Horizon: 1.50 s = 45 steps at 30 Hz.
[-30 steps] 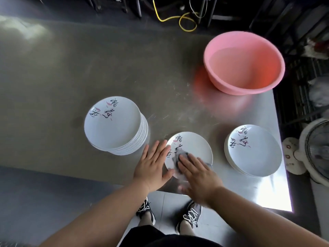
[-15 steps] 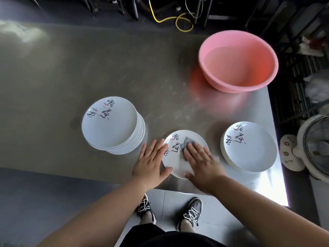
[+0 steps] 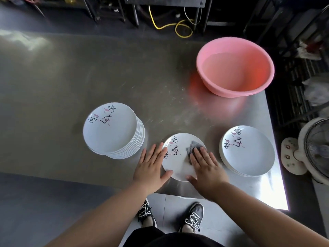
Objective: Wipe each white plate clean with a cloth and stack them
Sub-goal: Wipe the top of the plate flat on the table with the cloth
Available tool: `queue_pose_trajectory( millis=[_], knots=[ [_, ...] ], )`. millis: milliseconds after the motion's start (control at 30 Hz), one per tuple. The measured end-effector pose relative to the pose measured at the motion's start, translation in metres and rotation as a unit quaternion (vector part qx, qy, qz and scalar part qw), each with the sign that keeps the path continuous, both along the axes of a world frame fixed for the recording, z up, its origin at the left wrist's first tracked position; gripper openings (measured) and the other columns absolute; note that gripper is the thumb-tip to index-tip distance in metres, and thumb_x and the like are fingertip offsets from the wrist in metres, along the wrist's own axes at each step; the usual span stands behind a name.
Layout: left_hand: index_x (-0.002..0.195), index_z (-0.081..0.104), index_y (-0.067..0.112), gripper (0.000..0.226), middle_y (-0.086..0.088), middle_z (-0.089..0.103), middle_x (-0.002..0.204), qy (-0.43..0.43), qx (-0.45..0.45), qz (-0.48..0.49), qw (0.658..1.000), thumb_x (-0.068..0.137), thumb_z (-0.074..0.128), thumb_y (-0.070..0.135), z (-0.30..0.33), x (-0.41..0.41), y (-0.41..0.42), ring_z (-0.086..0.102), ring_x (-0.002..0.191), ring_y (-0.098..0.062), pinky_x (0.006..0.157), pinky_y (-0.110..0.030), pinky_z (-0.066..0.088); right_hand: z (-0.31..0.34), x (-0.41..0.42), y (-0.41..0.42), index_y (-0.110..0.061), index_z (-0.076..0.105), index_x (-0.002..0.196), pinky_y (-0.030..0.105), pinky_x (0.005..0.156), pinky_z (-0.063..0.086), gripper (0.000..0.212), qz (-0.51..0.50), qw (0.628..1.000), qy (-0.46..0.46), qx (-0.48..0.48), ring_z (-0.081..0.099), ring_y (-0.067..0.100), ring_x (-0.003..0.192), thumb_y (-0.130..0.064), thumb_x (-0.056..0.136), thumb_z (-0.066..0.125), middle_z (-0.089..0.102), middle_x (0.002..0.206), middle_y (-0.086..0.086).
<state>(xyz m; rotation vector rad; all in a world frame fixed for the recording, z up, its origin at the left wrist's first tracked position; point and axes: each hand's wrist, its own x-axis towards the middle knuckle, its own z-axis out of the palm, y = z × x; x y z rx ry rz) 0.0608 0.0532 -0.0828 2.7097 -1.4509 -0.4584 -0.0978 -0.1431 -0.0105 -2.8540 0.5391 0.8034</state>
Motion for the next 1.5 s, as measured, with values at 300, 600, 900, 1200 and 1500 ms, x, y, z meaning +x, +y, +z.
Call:
queue_pose_trajectory(
  millis=[300, 600, 900, 1200, 1500],
  knots=[
    [0.169, 0.007, 0.024, 0.087, 0.009, -0.015, 0.174, 0.013, -0.002, -0.021, 1.000, 0.096, 0.035, 0.061, 0.009, 0.004, -0.005, -0.014, 0.162, -0.018, 0.130, -0.051, 0.001, 0.005, -0.015, -0.012, -0.012, 0.023, 0.165, 0.043, 0.131, 0.004, 0.091, 0.036, 0.999, -0.039, -0.006, 0.007, 0.029, 0.162, -0.072, 0.097, 0.034, 0.011, 0.175, 0.007],
    [0.169, 0.006, 0.026, 0.087, 0.009, -0.014, 0.175, -0.020, 0.020, -0.075, 0.997, 0.097, 0.032, 0.066, 0.011, 0.023, -0.001, -0.016, 0.161, -0.018, 0.129, -0.046, -0.006, -0.014, 0.049, -0.053, -0.026, -0.023, 0.163, 0.044, 0.131, -0.004, 0.093, 0.135, 0.991, -0.003, 0.007, -0.032, 0.022, 0.156, -0.079, 0.097, 0.016, -0.042, 0.162, -0.017],
    [0.166, -0.011, 0.033, 0.088, 0.016, -0.032, 0.169, 0.011, 0.034, -0.066, 0.997, 0.095, 0.022, 0.073, 0.014, 0.023, -0.002, -0.030, 0.156, -0.012, 0.129, -0.044, -0.013, -0.010, 0.036, -0.037, -0.026, -0.014, 0.166, 0.048, 0.125, 0.021, 0.095, 0.067, 0.997, -0.028, -0.014, 0.007, 0.032, 0.154, -0.082, 0.095, 0.012, -0.020, 0.173, -0.014],
    [0.168, 0.022, 0.023, 0.091, 0.006, 0.002, 0.177, -0.016, -0.038, -0.033, 0.999, 0.094, 0.042, 0.073, 0.010, 0.010, 0.001, 0.002, 0.163, -0.026, 0.127, -0.054, 0.010, -0.013, -0.010, -0.006, -0.025, -0.003, 0.168, 0.041, 0.120, 0.029, 0.093, -0.047, 0.999, -0.026, 0.009, 0.028, 0.029, 0.139, -0.078, 0.096, 0.021, -0.017, 0.174, -0.011],
    [0.158, 0.045, 0.017, 0.096, 0.009, 0.018, 0.175, -0.042, -0.065, 0.013, 0.997, 0.087, 0.048, 0.081, 0.010, -0.006, 0.002, 0.014, 0.162, -0.030, 0.127, -0.057, 0.012, -0.009, 0.020, -0.039, -0.028, 0.010, 0.168, 0.042, 0.127, 0.022, 0.082, -0.032, 0.993, -0.081, 0.086, 0.007, 0.023, 0.156, -0.071, 0.101, 0.029, -0.013, 0.173, -0.021]
  ],
)
